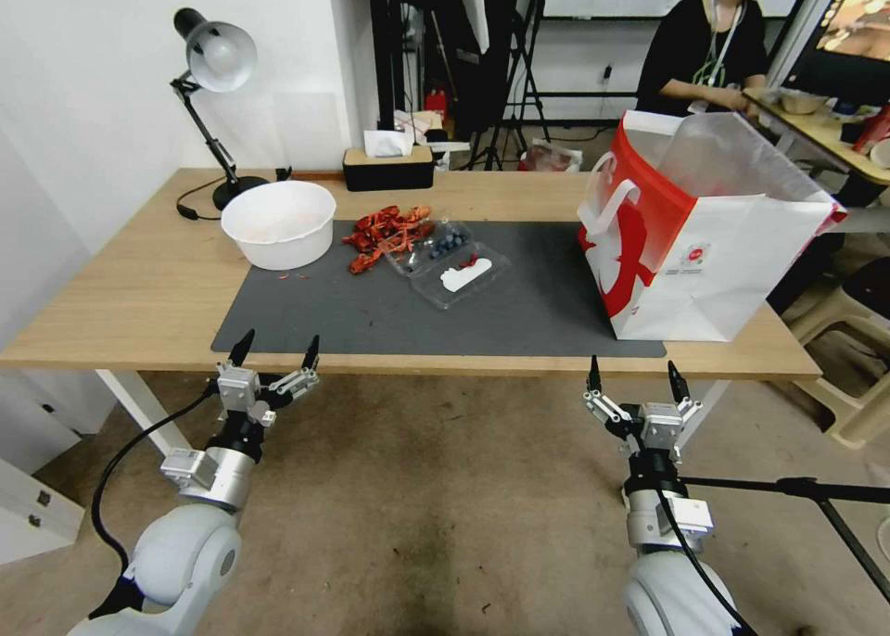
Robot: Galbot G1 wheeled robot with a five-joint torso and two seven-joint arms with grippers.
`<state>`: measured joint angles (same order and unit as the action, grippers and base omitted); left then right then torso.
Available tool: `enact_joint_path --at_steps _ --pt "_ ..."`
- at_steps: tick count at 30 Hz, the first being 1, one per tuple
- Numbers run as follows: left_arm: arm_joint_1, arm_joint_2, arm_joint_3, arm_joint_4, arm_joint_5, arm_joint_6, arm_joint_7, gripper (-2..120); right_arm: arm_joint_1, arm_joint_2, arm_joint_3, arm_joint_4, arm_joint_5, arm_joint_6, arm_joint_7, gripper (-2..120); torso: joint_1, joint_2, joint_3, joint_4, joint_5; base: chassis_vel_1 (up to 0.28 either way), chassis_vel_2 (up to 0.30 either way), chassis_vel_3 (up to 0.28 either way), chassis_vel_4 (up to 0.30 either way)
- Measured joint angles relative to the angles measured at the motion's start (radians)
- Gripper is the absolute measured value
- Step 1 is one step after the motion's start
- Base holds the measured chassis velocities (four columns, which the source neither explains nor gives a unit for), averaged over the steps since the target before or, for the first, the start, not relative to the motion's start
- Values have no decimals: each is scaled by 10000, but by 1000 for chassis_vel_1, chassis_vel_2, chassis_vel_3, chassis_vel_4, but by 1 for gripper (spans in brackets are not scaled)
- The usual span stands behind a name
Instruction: Pick up the trash from the table and place it into the takeout bag.
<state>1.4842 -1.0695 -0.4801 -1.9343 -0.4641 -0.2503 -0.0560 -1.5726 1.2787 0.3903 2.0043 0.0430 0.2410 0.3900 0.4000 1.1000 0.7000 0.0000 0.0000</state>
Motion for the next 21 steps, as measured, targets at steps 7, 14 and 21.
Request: enact_joint_path --at_steps 7,14,21 --pt "0 0 0 0 0 0 0 100 0 0 0 1 0 0 0 100 0 0 0 0 0 0 0 0 0" --pt "0 0 0 0 0 0 0 100 0 0 0 0 0 0 0 100 0 0 0 0 0 0 0 0 0" --pt "0 0 0 0 -1 0 0 100 0 0 0 1 0 0 0 100 0 0 0 0 0 0 0 0 0"
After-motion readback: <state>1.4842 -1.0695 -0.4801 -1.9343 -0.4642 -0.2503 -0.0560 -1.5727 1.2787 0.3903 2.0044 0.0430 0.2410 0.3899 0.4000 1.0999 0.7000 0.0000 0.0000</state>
